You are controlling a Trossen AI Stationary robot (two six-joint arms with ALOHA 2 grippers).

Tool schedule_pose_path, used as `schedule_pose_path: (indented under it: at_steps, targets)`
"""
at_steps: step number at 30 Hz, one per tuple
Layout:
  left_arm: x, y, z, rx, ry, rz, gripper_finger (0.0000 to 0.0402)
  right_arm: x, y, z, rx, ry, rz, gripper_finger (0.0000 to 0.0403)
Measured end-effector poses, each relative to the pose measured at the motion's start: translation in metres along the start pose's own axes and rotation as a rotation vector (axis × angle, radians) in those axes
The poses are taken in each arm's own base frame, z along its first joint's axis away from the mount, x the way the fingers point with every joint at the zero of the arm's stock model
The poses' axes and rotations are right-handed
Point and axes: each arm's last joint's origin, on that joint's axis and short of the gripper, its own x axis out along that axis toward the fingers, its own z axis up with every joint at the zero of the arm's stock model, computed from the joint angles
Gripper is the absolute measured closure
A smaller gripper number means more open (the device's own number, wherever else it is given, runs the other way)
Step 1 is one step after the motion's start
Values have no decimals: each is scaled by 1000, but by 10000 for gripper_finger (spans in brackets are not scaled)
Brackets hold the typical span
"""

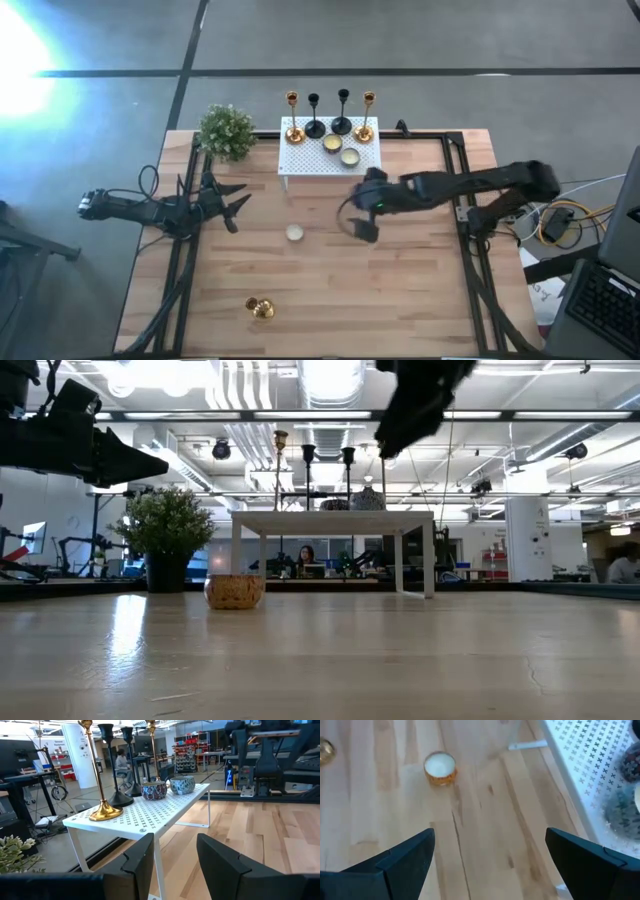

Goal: Pick & Place candle stick holders
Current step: Put the orange scented candle on the shelf

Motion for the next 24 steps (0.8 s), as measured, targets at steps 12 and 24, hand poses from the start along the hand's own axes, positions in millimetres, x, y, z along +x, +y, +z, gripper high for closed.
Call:
schedule_pose_path:
  at_steps: [12,24]
  targets:
    - [0,0,0,0,0,0,248,13,-44,-104,42,-359,51,51]
    - [0,0,0,1,1,-1,248,13,-68,-188,40,-619,74,110]
